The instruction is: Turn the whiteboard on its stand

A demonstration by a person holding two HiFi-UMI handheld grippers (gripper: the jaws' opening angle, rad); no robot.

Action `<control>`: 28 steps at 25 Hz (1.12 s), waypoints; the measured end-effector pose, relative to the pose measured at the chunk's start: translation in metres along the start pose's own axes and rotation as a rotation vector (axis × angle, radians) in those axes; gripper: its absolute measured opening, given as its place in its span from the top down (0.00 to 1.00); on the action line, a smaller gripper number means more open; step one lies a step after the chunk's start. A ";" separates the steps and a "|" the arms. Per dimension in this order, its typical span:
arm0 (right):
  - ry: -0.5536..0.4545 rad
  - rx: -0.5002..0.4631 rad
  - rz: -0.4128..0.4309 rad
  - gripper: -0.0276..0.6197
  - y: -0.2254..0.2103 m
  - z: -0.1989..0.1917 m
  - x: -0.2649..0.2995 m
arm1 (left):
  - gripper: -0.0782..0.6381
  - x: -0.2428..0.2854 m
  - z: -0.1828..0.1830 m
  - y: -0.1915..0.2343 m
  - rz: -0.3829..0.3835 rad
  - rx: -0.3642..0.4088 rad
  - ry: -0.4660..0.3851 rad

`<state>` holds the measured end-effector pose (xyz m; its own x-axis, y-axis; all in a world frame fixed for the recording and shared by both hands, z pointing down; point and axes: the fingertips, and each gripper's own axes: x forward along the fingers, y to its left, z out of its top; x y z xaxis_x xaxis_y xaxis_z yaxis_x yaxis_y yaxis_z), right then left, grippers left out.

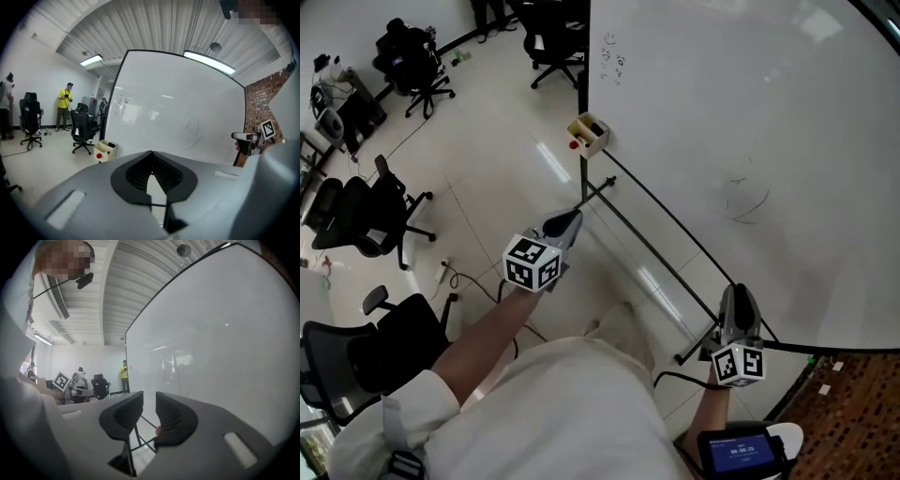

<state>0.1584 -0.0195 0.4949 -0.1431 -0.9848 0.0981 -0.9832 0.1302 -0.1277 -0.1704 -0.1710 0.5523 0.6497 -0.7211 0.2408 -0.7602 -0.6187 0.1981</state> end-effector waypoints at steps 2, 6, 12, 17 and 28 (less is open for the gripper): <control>0.012 -0.021 0.037 0.82 0.017 -0.001 0.023 | 0.87 -0.005 0.004 0.024 0.031 -0.008 -0.016; 0.056 -0.053 0.099 0.83 0.048 -0.005 0.066 | 0.87 0.000 0.013 0.065 0.065 -0.010 -0.028; 0.094 -0.082 0.102 0.84 0.088 -0.010 0.141 | 0.87 0.025 0.046 0.130 0.038 0.083 -0.046; 0.087 -0.085 0.130 0.84 0.128 0.001 0.236 | 0.87 0.029 0.062 0.200 0.087 0.035 -0.027; 0.067 -0.131 0.258 0.85 0.225 0.020 0.383 | 0.87 -0.003 0.105 0.344 0.208 -0.003 -0.080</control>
<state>-0.1156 -0.3697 0.4841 -0.3929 -0.9081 0.1449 -0.9191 0.3930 -0.0287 -0.4326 -0.4145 0.5201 0.4774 -0.8556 0.2003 -0.8777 -0.4534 0.1552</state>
